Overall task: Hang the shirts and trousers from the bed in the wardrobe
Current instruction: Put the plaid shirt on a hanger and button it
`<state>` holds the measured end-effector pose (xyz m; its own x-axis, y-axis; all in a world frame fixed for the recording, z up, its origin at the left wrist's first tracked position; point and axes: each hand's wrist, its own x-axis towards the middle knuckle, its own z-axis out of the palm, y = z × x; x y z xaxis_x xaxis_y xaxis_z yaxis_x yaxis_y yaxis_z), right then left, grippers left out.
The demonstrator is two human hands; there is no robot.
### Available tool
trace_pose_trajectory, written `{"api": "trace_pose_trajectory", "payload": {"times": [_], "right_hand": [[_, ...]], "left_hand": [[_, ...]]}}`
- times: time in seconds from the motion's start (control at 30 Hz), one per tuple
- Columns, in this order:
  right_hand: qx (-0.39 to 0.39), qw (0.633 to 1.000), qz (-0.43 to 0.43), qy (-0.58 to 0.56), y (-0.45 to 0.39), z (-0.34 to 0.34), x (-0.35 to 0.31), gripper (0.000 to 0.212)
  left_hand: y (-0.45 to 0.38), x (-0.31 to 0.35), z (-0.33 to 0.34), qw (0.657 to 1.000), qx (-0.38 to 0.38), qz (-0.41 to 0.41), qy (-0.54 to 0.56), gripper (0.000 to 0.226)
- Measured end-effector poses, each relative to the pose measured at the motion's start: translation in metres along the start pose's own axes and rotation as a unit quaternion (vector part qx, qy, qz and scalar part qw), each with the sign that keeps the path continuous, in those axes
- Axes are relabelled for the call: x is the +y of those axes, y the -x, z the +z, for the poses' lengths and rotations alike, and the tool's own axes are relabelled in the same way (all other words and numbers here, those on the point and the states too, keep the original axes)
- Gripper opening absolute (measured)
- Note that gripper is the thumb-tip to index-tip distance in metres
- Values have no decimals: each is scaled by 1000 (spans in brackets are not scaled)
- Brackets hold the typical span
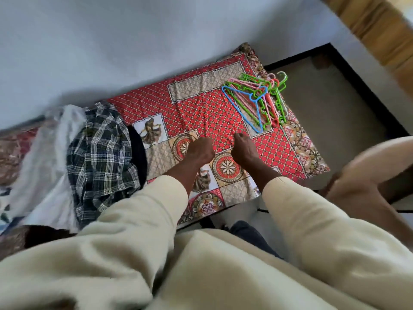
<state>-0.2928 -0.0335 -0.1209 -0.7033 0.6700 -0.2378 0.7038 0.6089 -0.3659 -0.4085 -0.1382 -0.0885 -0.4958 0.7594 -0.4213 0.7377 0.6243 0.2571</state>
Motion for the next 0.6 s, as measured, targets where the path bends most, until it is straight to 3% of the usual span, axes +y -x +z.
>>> {"api": "trace_pose_trajectory", "payload": {"times": [0.2,0.6], "right_hand": [[-36,997,-70,17,71,21,-52,31],[-51,977,-207,2,143,59,-153,29]], "left_hand": [[95,-53,26,995,25,-83,47,20],[217,-154,41,969,107,-196,107,26]]}}
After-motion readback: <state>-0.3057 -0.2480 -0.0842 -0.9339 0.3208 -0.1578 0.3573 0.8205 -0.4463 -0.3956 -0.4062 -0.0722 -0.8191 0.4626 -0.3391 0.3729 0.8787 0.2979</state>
